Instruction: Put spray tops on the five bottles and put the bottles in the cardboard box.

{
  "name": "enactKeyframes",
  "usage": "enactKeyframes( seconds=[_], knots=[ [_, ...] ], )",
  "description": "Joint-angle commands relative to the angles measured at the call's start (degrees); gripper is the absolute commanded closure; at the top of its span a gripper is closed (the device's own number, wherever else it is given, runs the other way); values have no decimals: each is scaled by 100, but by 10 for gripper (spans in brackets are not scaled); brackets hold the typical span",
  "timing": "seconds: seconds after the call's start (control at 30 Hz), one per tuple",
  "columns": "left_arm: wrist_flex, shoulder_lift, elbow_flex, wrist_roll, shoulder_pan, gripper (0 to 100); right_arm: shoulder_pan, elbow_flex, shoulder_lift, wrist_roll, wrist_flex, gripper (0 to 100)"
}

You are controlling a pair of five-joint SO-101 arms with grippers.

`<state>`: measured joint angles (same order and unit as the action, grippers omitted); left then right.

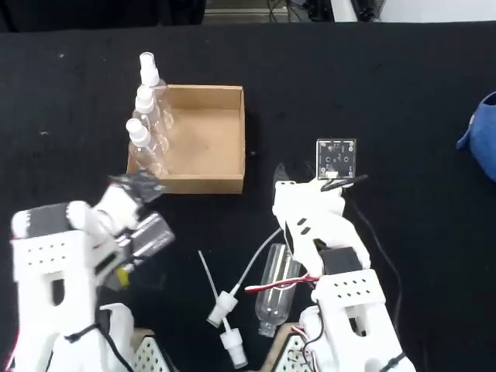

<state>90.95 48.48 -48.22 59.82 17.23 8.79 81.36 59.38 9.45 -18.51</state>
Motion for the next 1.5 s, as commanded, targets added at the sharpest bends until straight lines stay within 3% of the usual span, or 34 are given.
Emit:
enactKeyframes(
  seconds=[0.0, 0.13, 0.3, 0.47, 0.63, 0.7, 0.9, 1.0, 1.17, 1.27, 1.33, 1.47],
  knots=[
    [123, 79, 549, 1187, 1402, 971, 79, -40, 110, 35, 176, 836],
    [-44, -290, 602, 1670, 2431, 971, 79, -48, 110, 35, 176, 836],
    [-1292, -1029, 576, 774, 3231, 971, 79, -48, 110, 35, 176, 836],
    [-2145, -1574, 620, -1503, 3275, 970, 79, -40, 110, 35, 176, 836],
    [-2637, -1591, 593, -4633, 3292, 966, 79, -40, 110, 35, 176, 836],
    [-2681, -1635, 567, -5556, 3187, 953, 79, -40, 110, 35, 176, 836],
    [-2673, -1618, 470, -7631, 2668, 734, 79, -40, 110, 35, 176, 836],
    [-2725, -1591, 541, -8448, 2527, 696, 79, -40, 110, 35, 176, 836],
    [-2699, -1591, 1095, -8088, 2624, 700, 79, -40, 110, 35, 176, 836],
    [-2743, -1670, 1569, -7332, 2949, 699, 79, -31, 110, 35, 176, 836],
    [-3024, -1793, 1684, -6919, 3011, 700, 79, -31, 110, 35, 176, 836],
    [-3886, -2303, 1719, -6831, 3055, 700, 79, -31, 110, 35, 176, 836]
  ],
)
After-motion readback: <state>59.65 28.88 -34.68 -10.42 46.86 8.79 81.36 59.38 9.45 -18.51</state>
